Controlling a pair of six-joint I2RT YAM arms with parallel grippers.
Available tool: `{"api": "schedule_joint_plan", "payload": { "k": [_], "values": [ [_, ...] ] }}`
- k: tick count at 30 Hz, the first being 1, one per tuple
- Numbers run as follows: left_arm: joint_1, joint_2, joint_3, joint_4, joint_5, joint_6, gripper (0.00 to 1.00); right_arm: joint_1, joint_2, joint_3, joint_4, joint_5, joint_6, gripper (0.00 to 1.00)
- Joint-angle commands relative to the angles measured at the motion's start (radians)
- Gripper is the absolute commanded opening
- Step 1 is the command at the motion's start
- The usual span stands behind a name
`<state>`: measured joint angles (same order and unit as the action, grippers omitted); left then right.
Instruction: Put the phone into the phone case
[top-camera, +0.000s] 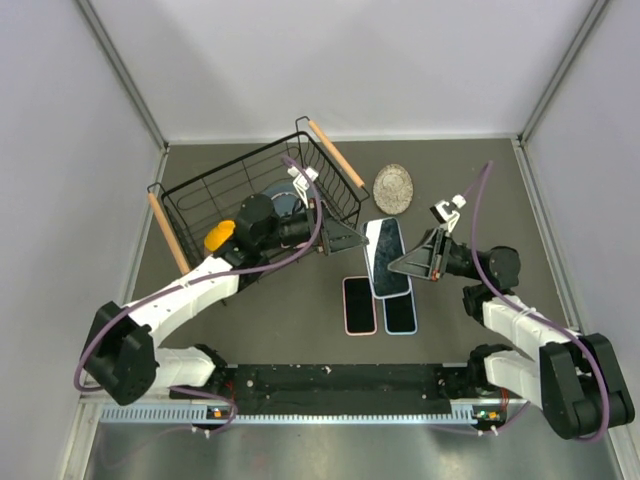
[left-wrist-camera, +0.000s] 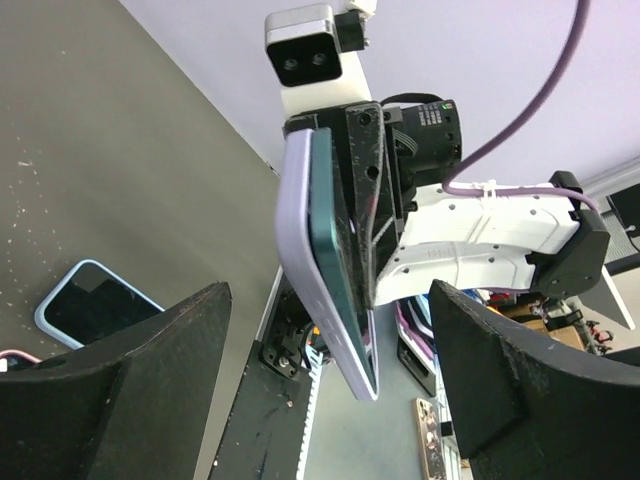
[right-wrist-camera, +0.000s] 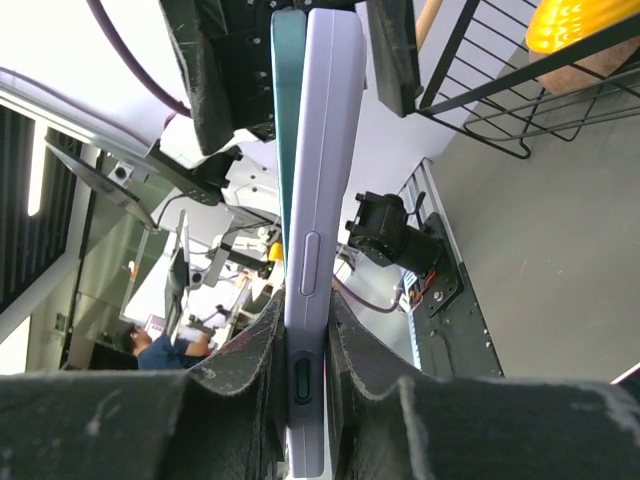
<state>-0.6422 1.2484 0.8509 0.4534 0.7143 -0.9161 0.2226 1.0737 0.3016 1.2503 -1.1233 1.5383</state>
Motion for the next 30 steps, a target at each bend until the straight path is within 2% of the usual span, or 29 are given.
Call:
{"api": "schedule_joint_plan", "payload": {
  "k": [1,5,8,9,12,13,15,16,18,20,23,25,26,28,29,30],
  "values": [
    [0.004,0.037,0.002,0.102,0.011,-0.027,0.83,0.024,-0.017,0.011,0.311,0.017,0.008,0.14],
    [0.004,0.063,0.011,0.111,0.007,-0.036,0.72,0.027,-0.026,0.01,0.321,0.011,0.016,0.14],
    [0.004,0.083,0.004,0.157,0.011,-0.07,0.55,0.027,-0.024,0.001,0.322,0.003,0.013,0.16],
    [0.003,0.092,0.002,0.171,0.02,-0.079,0.46,0.027,-0.024,-0.007,0.321,0.003,0.013,0.16],
    [0.004,0.115,0.004,0.209,0.033,-0.105,0.31,0.029,-0.024,-0.022,0.327,-0.001,0.013,0.17],
    [0.004,0.12,0.004,0.226,0.04,-0.116,0.17,0.027,-0.024,-0.025,0.328,-0.001,0.013,0.18],
    [0.003,0.132,0.005,0.235,0.053,-0.124,0.03,0.027,-0.024,-0.032,0.327,-0.007,0.011,0.21],
    [0.003,0.134,0.005,0.222,0.056,-0.119,0.0,0.029,-0.024,-0.033,0.327,-0.007,0.01,0.24],
    [-0.002,0.131,0.02,0.156,0.047,-0.087,0.0,0.029,-0.024,-0.036,0.322,0.002,0.008,0.32],
    [-0.011,0.12,0.051,-0.003,0.004,0.011,0.0,0.029,-0.024,-0.036,0.319,0.022,0.0,0.39],
    [-0.025,0.089,0.066,-0.117,-0.048,0.091,0.0,0.029,-0.026,-0.029,0.252,0.037,-0.047,0.4],
    [-0.025,0.075,0.068,-0.142,-0.056,0.111,0.0,0.027,-0.035,-0.024,0.172,0.046,-0.082,0.35],
    [-0.025,0.068,0.069,-0.154,-0.059,0.117,0.0,0.027,-0.041,-0.022,0.146,0.052,-0.119,0.28],
    [-0.025,0.063,0.068,-0.17,-0.056,0.118,0.01,0.029,-0.072,-0.016,0.077,0.069,-0.147,0.22],
    [-0.025,0.057,0.063,-0.171,-0.053,0.114,0.08,0.029,-0.083,-0.013,0.058,0.074,-0.168,0.17],
    [-0.025,0.054,0.057,-0.161,-0.049,0.108,0.23,0.027,-0.095,-0.006,0.034,0.077,-0.181,0.16]
  ]
}}
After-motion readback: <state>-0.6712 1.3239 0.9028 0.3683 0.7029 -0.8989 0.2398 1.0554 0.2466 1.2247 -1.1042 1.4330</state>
